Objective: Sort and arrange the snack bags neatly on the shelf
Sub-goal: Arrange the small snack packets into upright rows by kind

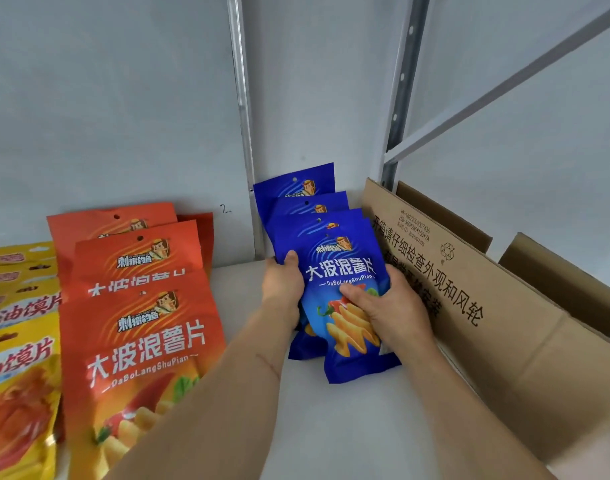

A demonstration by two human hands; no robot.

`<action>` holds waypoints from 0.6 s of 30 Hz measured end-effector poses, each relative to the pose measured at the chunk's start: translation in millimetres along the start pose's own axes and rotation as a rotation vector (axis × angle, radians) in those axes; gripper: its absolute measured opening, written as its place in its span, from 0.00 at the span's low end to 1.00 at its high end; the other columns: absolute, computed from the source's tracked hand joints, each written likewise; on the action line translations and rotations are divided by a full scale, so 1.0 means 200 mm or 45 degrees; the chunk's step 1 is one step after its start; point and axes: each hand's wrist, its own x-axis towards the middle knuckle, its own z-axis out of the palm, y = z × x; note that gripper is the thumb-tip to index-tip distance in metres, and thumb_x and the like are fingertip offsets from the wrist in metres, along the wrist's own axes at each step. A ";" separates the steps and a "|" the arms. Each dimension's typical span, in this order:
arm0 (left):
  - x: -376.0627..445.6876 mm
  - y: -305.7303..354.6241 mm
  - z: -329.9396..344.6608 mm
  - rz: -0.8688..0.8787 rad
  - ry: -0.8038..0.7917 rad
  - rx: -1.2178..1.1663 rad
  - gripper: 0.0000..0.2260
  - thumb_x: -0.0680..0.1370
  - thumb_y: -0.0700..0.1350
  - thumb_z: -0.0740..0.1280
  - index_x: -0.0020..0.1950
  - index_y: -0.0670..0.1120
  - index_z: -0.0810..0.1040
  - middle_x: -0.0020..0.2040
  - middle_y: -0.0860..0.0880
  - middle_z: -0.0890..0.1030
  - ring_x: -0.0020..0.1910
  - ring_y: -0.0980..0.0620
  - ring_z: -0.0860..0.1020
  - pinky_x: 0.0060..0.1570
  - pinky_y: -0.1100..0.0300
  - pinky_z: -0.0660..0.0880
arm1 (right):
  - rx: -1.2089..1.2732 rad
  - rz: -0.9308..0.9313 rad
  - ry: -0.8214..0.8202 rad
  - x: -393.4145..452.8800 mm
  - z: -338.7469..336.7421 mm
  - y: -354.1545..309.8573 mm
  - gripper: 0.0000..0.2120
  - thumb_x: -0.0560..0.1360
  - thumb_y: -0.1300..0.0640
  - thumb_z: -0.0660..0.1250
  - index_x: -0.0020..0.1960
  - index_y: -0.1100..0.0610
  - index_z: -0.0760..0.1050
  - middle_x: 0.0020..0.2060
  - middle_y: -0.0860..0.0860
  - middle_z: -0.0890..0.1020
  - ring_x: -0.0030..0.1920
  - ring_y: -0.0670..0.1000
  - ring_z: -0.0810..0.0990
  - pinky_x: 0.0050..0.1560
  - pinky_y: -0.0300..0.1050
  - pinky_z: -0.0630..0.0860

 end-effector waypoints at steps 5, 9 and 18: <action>0.00 0.02 0.01 0.088 0.013 0.086 0.18 0.83 0.53 0.60 0.67 0.42 0.69 0.62 0.42 0.78 0.58 0.42 0.80 0.59 0.44 0.78 | -0.044 -0.008 0.037 -0.01 0.01 -0.01 0.40 0.58 0.27 0.72 0.65 0.43 0.70 0.50 0.41 0.82 0.48 0.45 0.82 0.52 0.54 0.81; -0.01 0.07 0.00 0.074 -0.028 0.157 0.21 0.82 0.54 0.62 0.68 0.41 0.68 0.63 0.41 0.78 0.58 0.41 0.79 0.58 0.44 0.78 | -0.102 -0.038 0.035 -0.04 -0.02 -0.04 0.42 0.60 0.27 0.72 0.68 0.46 0.67 0.55 0.42 0.81 0.53 0.47 0.81 0.54 0.53 0.80; -0.30 0.15 -0.12 0.338 0.088 0.500 0.22 0.81 0.50 0.64 0.71 0.42 0.65 0.67 0.43 0.75 0.61 0.43 0.78 0.55 0.48 0.79 | -0.543 -0.306 0.145 -0.12 -0.08 -0.11 0.41 0.72 0.32 0.66 0.76 0.54 0.59 0.73 0.53 0.65 0.72 0.54 0.66 0.66 0.54 0.70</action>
